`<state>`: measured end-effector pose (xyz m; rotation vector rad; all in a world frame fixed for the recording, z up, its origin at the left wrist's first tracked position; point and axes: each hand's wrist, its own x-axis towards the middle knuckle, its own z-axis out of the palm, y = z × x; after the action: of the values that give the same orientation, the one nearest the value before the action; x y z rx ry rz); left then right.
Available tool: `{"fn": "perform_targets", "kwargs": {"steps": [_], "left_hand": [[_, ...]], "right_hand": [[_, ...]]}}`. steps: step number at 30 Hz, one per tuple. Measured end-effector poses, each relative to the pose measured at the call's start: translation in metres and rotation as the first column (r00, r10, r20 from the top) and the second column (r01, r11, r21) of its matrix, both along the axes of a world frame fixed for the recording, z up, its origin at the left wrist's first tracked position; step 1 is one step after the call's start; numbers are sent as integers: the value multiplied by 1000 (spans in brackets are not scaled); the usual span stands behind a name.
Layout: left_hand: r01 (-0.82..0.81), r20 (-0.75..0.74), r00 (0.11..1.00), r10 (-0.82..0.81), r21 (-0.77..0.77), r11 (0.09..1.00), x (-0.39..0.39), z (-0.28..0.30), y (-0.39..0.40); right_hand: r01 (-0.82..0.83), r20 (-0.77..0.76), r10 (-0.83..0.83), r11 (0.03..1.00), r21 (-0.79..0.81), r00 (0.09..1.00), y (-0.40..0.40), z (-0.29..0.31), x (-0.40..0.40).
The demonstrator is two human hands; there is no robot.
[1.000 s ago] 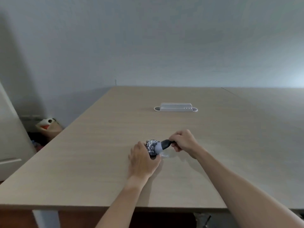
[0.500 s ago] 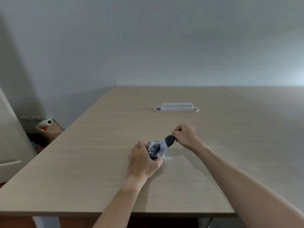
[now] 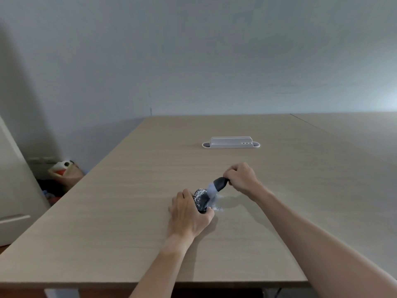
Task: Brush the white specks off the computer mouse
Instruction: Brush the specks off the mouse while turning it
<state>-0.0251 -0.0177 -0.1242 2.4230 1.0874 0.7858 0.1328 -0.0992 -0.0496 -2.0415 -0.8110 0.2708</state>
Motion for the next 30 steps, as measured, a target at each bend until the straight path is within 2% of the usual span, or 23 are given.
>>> {"fn": "perform_targets", "kwargs": {"steps": [4,7,10,13,15,18,21,23,26,28,30], "left_hand": [[20,18,1000,-19,-32,999,0,0,0],[26,4,1000,-26,-39,999,-1,0,-1],[29,4,1000,-29,-24,999,-3,2,-2],[30,4,1000,-30,-18,999,-4,1,-2],[31,6,1000,-31,-30,999,-4,0,-2],[31,2,1000,-31,-32,999,-3,1,-1],[35,-7,999,-36,-41,999,-2,3,0],[37,-10,999,-37,-46,998,-2,3,0],[30,-22,999,-31,-42,999,-2,2,-1],[26,-17,1000,-27,-40,999,-2,2,-2],[25,-18,1000,-26,-34,999,-2,2,-2]], "right_hand": [[-117,-83,113,992,-46,990,4,-8,-9],[-51,19,53,992,-112,998,2,-8,-10],[38,104,-33,998,-52,994,1,-2,-6],[-36,6,36,999,-16,999,1,1,-6],[-106,-43,103,991,-78,994,1,-2,-6],[-59,97,79,979,-193,992,-1,-4,-4],[10,166,21,983,-182,986,-5,1,0],[12,118,4,991,-135,993,-6,4,1],[-66,9,67,992,-107,998,-8,-1,-5],[-87,35,93,983,-160,995,-11,-7,-8],[-63,124,90,977,-205,988,-14,-7,-10]]}}
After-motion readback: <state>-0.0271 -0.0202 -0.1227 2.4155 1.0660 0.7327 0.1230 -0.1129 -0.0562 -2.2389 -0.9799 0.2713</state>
